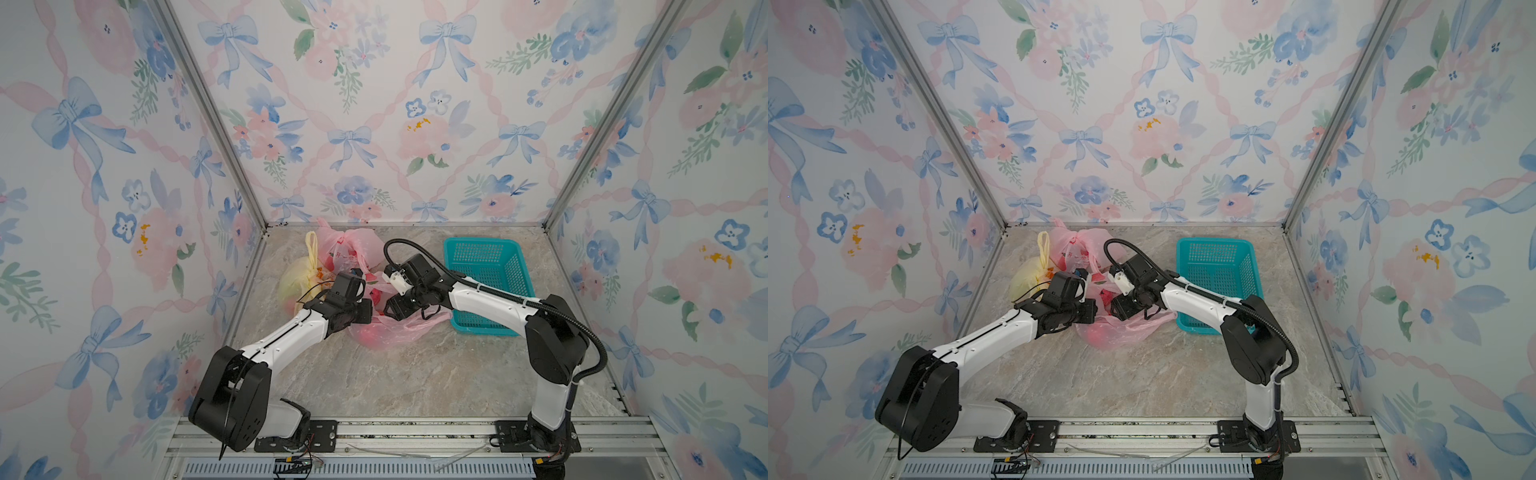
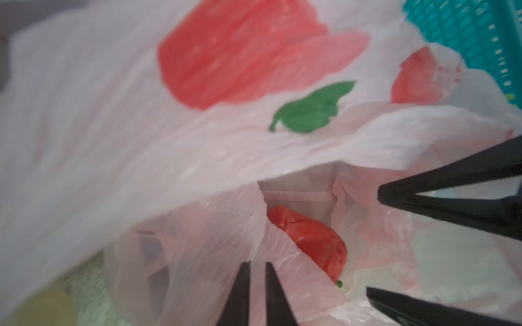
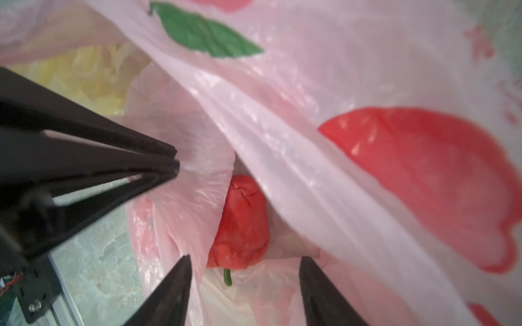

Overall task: Untie the knot of a plastic bag & take out the apple
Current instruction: Pick up the apple from the plastic bag.

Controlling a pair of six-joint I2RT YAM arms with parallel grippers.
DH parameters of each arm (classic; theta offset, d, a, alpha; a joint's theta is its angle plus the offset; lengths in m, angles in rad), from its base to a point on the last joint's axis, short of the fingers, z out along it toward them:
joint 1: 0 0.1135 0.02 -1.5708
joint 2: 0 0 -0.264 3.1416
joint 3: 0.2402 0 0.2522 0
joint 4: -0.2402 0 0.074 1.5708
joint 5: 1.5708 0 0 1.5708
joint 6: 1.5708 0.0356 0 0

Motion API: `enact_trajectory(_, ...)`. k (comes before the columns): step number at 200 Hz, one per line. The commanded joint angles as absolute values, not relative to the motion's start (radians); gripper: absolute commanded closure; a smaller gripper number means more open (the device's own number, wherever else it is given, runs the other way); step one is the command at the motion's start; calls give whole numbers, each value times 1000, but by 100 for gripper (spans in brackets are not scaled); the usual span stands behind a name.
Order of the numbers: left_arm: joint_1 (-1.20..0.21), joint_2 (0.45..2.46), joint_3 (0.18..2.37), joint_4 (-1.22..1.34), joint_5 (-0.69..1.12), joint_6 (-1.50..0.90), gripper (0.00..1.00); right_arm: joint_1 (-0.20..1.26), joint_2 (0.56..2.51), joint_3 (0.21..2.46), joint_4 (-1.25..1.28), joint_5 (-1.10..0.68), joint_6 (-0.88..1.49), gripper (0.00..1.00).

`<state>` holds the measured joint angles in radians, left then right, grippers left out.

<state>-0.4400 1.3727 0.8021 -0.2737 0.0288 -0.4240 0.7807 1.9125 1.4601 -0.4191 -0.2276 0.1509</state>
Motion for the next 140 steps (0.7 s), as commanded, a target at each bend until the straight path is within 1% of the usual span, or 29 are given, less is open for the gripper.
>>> enact_trajectory(1, -417, 1339, 788, -318, -93, -464, 62, 786, 1958, 1488, -366, -185, 201, 34)
enact_trajectory(19, -407, 1342, 793, -317, -119, -465, 55, 785, 1957, 1477, -295, -162, 239, 34)
enact_trajectory(35, -394, 1362, 795, -316, -115, -465, 55, 785, 1980, 1507, -272, -136, 250, 34)
enact_trajectory(44, -388, 1376, 793, -314, -105, -464, 57, 785, 1999, 1529, -270, -128, 250, 34)
enact_trajectory(55, -384, 1387, 788, -307, -92, -463, 62, 786, 2028, 1561, -270, -128, 248, 34)
enact_trajectory(61, -381, 1393, 783, -301, -80, -460, 69, 786, 2042, 1577, -270, -129, 248, 34)
enact_trajectory(80, -376, 1412, 776, -289, -54, -456, 87, 791, 2081, 1617, -268, -115, 250, 33)
enact_trajectory(90, -373, 1419, 773, -285, -42, -450, 100, 792, 2099, 1632, -262, -98, 253, 32)
enact_trajectory(122, -373, 1401, 779, -274, -14, -426, 100, 790, 2150, 1685, -270, -34, 260, 31)
enact_trajectory(140, -372, 1352, 781, -262, -8, -410, 100, 787, 2129, 1641, -217, -42, 275, 32)
